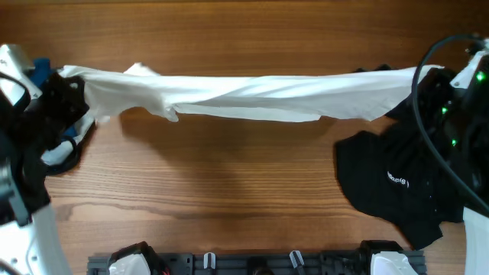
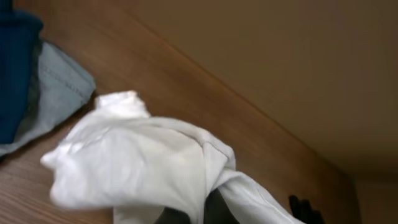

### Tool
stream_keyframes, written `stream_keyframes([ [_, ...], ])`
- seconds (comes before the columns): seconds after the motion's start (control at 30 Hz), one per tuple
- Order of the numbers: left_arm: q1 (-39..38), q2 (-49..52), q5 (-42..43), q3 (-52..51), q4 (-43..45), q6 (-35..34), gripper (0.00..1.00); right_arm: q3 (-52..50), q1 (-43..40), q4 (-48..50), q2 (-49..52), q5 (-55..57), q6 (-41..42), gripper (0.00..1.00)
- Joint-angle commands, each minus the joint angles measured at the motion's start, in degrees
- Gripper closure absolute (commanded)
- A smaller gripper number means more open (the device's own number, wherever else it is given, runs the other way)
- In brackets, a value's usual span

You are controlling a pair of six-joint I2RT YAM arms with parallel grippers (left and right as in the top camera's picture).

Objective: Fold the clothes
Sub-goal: 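Lift the stretched T-shirt and swing it down flat onto the table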

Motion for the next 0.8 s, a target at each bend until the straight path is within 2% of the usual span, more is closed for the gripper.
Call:
stream_keyframes([
  [0.0, 0.02, 1.81, -0.09, 1.05, 1.33, 1.49, 0.96, 0.55, -0.31, 0.02, 4.74, 0.17, -4.81, 0.96],
  [0.13, -3.48, 9.86, -0.11, 1.05, 4.48, 1.51, 0.96, 0.55, -0.31, 2.12, 16.39, -5.25, -8.57, 0.96],
  [0.27, -7.85, 23.54, -0.13, 1.05, 15.87, 1.75, 0.96, 0.55, -0.31, 12.81, 29.79, -9.31, -9.55, 0.96],
  [0.33, -8.63, 29.53, -0.11, 1.07, 26.23, 1.64, 0.96, 0.55, -0.28, 20.61, 32.96, -11.17, -9.25, 0.96],
  [0.37, -8.74, 33.24, 0.13, 1.07, 35.69, 0.09, 0.96, 0.55, -0.31, 29.0, 34.25, -11.56, -5.79, 0.96],
  [0.47, -8.72, 37.46, 0.52, 1.25, 56.46, -7.28, 0.96, 2.08, -0.31, 44.65, 33.88, -11.61, 0.94, 0.96],
  [0.53, -8.55, 37.73, 0.07, 2.14, 67.34, -12.13, 0.96, 6.95, -0.35, 48.28, 33.88, -12.87, 3.69, 0.96],
  [0.6, -8.0, 37.7, -0.35, 8.13, 76.13, -19.78, 0.96, 15.41, -0.35, 49.33, 33.88, -12.83, 3.76, 0.96],
  [0.7, -7.37, 37.73, -0.96, 19.34, 75.23, -18.25, 0.96, 25.44, -0.44, 46.95, 33.9, -10.27, 0.04, 0.96],
  [0.77, -6.93, 37.73, -0.52, 26.21, 68.08, -14.27, 0.96, 28.72, -0.61, 43.54, 33.88, -6.75, -3.21, 0.96],
])
